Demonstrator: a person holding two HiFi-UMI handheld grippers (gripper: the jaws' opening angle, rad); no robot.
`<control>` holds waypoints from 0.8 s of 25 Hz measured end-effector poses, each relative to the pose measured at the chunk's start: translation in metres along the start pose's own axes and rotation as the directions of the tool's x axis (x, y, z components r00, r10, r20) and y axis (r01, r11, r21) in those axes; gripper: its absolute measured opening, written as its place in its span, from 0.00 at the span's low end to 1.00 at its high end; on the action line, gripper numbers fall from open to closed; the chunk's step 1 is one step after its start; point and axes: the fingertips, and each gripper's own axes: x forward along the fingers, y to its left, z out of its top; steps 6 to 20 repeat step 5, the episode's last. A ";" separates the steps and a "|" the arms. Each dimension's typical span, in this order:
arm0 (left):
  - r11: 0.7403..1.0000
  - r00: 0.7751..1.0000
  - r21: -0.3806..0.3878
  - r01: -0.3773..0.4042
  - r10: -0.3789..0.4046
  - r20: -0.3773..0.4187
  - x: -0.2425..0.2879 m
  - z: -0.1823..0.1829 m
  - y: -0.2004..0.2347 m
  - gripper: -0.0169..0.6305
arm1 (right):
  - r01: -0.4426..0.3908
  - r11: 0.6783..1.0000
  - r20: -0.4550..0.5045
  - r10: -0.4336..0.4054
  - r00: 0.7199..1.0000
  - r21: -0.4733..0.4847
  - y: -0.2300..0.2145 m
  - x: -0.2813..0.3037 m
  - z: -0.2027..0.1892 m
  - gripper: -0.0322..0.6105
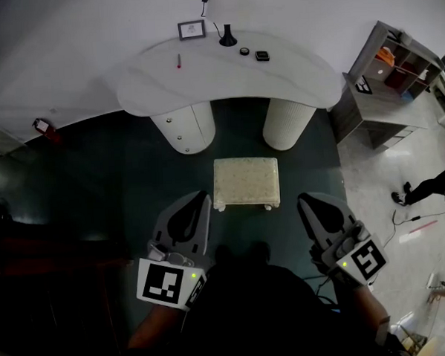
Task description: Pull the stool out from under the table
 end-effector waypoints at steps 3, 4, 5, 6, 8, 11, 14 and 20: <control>1.000 1.000 -0.008 0.004 -0.004 -0.005 -0.001 -0.003 0.000 0.05 | -0.004 1.000 0.002 0.004 1.000 -0.003 0.003 0.001 -0.001 0.07; 1.000 1.000 -0.011 0.005 -0.005 -0.005 -0.001 -0.004 0.000 0.05 | -0.005 1.000 0.002 0.005 1.000 -0.004 0.004 0.002 -0.001 0.07; 1.000 1.000 -0.013 0.007 -0.007 -0.006 -0.001 -0.005 0.000 0.05 | -0.006 1.000 0.001 0.006 1.000 -0.004 0.005 0.002 -0.001 0.07; 1.000 1.000 -0.013 0.007 -0.007 -0.006 -0.001 -0.005 0.000 0.05 | -0.006 1.000 0.001 0.006 1.000 -0.004 0.005 0.002 -0.001 0.07; 1.000 1.000 -0.013 0.007 -0.007 -0.006 -0.001 -0.005 0.000 0.05 | -0.006 1.000 0.001 0.006 1.000 -0.004 0.005 0.002 -0.001 0.07; 1.000 1.000 -0.013 0.007 -0.007 -0.006 -0.001 -0.005 0.000 0.05 | -0.006 1.000 0.001 0.006 1.000 -0.004 0.005 0.002 -0.001 0.07; 1.000 1.000 -0.013 0.007 -0.007 -0.006 -0.001 -0.005 0.000 0.05 | -0.006 1.000 0.001 0.006 1.000 -0.004 0.005 0.002 -0.001 0.07; 1.000 1.000 -0.013 0.007 -0.007 -0.006 -0.001 -0.005 0.000 0.05 | -0.006 1.000 0.001 0.006 1.000 -0.004 0.005 0.002 -0.001 0.07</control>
